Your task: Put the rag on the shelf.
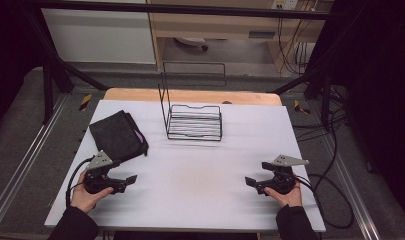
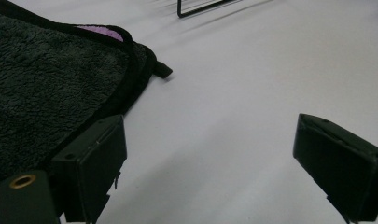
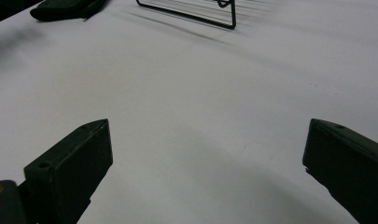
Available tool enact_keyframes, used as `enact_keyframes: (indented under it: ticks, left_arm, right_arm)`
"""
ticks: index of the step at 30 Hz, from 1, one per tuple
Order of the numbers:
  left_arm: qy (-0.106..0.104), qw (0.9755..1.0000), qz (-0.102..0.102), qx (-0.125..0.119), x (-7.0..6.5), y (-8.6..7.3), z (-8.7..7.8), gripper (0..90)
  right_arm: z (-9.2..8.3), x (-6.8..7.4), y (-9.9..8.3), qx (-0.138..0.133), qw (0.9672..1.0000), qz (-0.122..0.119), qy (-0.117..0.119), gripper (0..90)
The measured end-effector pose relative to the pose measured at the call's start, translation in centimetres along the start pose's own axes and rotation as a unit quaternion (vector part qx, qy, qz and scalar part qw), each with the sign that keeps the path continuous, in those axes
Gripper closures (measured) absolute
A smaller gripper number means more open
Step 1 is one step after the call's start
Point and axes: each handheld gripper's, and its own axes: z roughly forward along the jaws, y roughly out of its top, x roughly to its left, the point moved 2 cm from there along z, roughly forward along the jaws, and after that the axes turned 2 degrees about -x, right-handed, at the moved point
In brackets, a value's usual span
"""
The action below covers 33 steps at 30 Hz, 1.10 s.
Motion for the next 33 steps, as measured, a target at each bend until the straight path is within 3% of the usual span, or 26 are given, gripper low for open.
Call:
enact_keyframes:
  ticks: [15,24,33]
  left_arm:
    - [0.002,0.9999,-0.006,0.012,0.1,0.3,-0.4,8.5]
    - [0.031,0.9992,-0.016,0.022,1.5,1.6,-1.0,11.5]
    - [0.059,0.9973,-0.017,0.040,3.4,2.8,-0.2,19.0]
  right_arm:
    - [0.0,0.1,0.0,0.001,1.0000,0.003,-0.002,1.9]
    - [0.1,0.1,-0.1,0.007,1.0000,0.003,-0.007,1.7]
    - [0.1,0.0,-0.1,0.011,0.9999,0.001,-0.009,1.7]
